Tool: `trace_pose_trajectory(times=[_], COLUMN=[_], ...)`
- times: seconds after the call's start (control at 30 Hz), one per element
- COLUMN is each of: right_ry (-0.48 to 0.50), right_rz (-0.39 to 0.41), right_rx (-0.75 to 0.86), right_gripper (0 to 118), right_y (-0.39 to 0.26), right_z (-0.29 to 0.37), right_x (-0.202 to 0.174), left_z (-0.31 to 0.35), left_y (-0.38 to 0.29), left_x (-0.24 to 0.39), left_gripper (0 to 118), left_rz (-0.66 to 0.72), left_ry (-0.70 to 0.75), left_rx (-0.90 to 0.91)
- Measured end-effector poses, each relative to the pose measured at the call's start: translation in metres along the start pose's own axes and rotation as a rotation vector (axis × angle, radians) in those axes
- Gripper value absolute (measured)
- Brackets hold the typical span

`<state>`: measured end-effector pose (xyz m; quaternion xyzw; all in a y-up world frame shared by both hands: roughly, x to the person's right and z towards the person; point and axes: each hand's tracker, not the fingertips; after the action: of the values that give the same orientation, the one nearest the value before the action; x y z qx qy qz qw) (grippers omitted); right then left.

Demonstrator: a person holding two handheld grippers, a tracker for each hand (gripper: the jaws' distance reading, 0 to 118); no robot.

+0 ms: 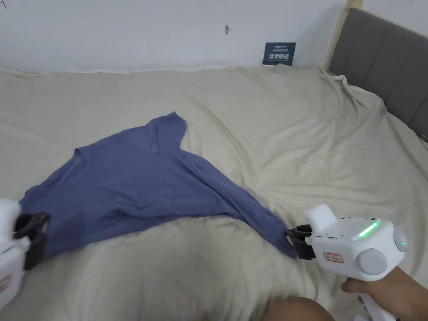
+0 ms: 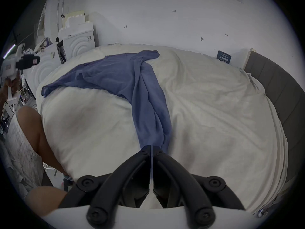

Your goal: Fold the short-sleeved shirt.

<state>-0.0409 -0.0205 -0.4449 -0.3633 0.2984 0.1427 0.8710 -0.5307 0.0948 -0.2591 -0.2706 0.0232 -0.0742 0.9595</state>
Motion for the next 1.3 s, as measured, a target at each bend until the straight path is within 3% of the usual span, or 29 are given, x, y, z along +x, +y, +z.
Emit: trace_pose_trajectory(times=[0.27,0.3,0.33,0.37,0.43,0.6,0.7,0.77,0.8,0.83,0.87,0.9,0.93,1.3], right_ry=[-0.009,-0.022,-0.039,-0.021,0.009,-0.054,0.068,0.017,0.03,0.055,0.066,0.048,0.019,0.085], right_rz=[-0.062,-0.058,-0.048,-0.051,-0.077,-0.029,-0.133,-0.046,-0.045,-0.072,-0.113,-0.09,-0.054,-0.056], right_rx=[0.023,0.026,0.032,0.031,0.019,0.016,-0.026,-0.022,-0.044,-0.088,-0.086,-0.063,-0.04,0.018], right_gripper=[7,21,50,64,66,64,64,64,63,57,42,14,3,2], right_y=[0.002,0.002,0.003,0.004,0.006,0.006,0.006,0.004,0.006,0.007,0.006,0.004,0.0,0.017], right_z=[-0.001,-0.001,0.0,-0.001,-0.004,-0.015,-0.015,-0.018,-0.021,-0.025,-0.026,-0.026,-0.03,-0.02], right_x=[0.007,0.005,0.005,0.006,0.007,0.01,0.014,0.007,0.008,0.009,0.01,0.009,0.008,0.006], left_z=[-0.05,-0.057,-0.061,-0.065,-0.068,-0.082,-0.092,-0.098,-0.101,-0.102,-0.106,-0.111,-0.117,-0.268], left_y=[0.035,0.037,0.039,0.041,0.045,0.048,0.047,0.047,0.048,0.051,0.053,0.055,0.058,0.136], left_x=[0.063,0.067,0.072,0.077,0.09,0.102,0.101,0.1,0.098,0.098,0.096,0.092,0.088,0.002], left_gripper=[0,0,0,0,0,0,0,0,0,0,0,0,0,0], left_rz=[-0.06,-0.07,-0.073,-0.078,-0.1,-0.121,-0.114,-0.12,-0.122,-0.126,-0.129,-0.134,-0.134,-0.197], left_ry=[-0.083,-0.09,-0.108,-0.116,-0.123,-0.149,-0.159,-0.159,-0.16,-0.16,-0.161,-0.161,-0.161,-0.082], left_rx=[0.007,0.006,0.0,-0.003,-0.004,-0.022,-0.028,-0.034,-0.037,-0.04,-0.043,-0.047,-0.053,-0.085])
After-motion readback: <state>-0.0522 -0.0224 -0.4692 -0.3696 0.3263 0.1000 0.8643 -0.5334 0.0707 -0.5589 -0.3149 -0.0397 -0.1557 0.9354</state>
